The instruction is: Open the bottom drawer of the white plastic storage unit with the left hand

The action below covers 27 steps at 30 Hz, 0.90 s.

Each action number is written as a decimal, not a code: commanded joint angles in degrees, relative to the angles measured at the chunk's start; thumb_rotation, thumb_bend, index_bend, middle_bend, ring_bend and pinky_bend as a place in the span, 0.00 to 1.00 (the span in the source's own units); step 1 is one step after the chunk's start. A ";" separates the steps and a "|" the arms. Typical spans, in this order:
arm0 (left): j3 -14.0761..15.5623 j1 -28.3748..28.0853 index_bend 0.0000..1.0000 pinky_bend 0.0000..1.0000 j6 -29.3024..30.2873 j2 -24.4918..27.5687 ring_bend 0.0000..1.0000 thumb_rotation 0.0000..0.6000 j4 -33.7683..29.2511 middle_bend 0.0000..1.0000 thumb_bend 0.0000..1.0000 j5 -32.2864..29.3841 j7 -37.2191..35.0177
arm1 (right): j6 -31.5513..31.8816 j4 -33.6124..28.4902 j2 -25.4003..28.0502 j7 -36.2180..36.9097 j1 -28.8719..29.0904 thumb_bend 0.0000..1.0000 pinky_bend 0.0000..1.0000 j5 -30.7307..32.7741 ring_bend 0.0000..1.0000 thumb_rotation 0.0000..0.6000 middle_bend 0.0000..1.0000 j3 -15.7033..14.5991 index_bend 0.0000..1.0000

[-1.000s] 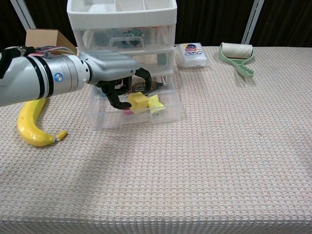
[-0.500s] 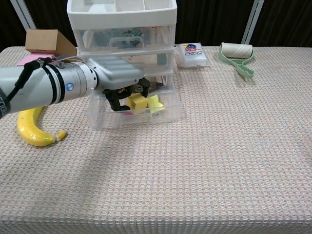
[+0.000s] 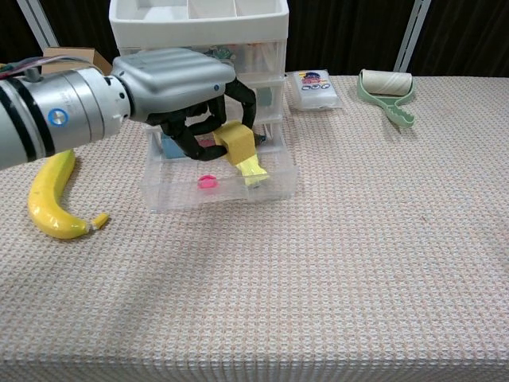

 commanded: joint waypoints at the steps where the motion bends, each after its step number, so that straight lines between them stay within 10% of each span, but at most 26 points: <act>1: 3.64 0.94 0.46 1.00 -0.87 1.02 0.98 1.00 -2.10 0.84 0.41 7.64 -2.57 | 0.09 0.10 -0.11 0.01 -0.12 0.10 0.00 -0.03 0.00 1.00 0.05 -0.09 0.00; 13: 3.90 -0.42 0.20 1.00 -6.49 -7.27 0.94 1.00 5.01 0.80 0.31 8.30 2.57 | 1.47 -0.02 0.43 0.38 -1.34 0.10 0.00 0.03 0.00 1.00 0.05 -0.37 0.00; 27: 2.52 20.19 0.22 0.85 21.63 9.47 0.63 1.00 -6.38 0.54 0.19 4.54 -2.82 | 1.61 1.06 0.57 2.54 -1.59 0.10 0.00 -0.22 0.00 1.00 0.05 -0.36 0.00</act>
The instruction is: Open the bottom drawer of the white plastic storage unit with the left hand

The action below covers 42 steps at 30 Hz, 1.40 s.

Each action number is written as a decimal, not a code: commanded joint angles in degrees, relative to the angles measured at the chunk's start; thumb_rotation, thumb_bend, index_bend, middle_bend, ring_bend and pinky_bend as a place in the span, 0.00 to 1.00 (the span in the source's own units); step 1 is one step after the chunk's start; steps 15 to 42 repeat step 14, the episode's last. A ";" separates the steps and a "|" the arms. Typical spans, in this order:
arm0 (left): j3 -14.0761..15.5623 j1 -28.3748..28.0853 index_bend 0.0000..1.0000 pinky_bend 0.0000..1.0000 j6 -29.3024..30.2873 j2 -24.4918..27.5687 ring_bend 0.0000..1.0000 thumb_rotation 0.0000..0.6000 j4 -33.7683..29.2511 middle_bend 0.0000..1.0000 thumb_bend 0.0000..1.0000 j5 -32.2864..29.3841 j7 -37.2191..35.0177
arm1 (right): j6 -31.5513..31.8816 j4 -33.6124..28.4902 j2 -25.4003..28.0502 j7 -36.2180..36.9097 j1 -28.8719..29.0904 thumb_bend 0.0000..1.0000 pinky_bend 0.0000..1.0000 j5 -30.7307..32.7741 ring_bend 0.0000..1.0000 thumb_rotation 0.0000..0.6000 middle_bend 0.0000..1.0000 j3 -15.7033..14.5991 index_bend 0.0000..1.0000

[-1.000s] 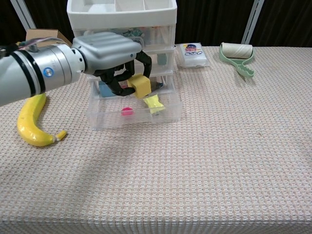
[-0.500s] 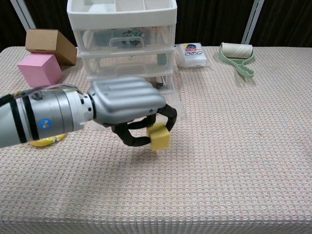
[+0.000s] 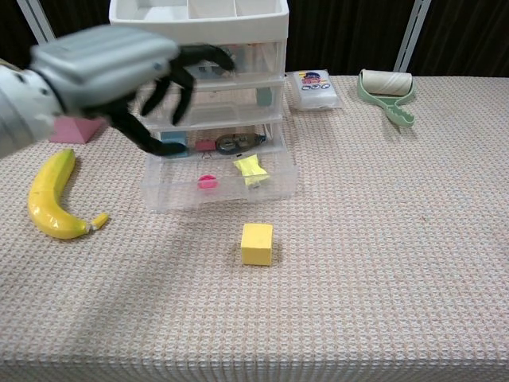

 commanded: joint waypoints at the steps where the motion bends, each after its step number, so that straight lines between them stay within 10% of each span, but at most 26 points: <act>1: 1.50 9.81 0.24 0.81 8.92 8.17 0.62 1.00 -4.00 0.53 0.19 -3.96 -2.28 | -0.31 0.59 -0.17 0.65 -0.01 0.10 0.00 0.01 0.00 1.00 0.05 -0.15 0.00; 14: 6.92 28.18 0.20 0.33 17.93 21.80 0.30 1.00 -1.78 0.28 0.15 -10.84 -12.08 | -0.58 2.44 -1.64 2.08 0.28 0.10 0.00 -0.79 0.00 1.00 0.04 -0.38 0.00; 42: 6.92 28.18 0.20 0.33 17.93 21.80 0.30 1.00 -1.78 0.28 0.15 -10.84 -12.08 | -0.58 2.44 -1.64 2.08 0.28 0.10 0.00 -0.79 0.00 1.00 0.04 -0.38 0.00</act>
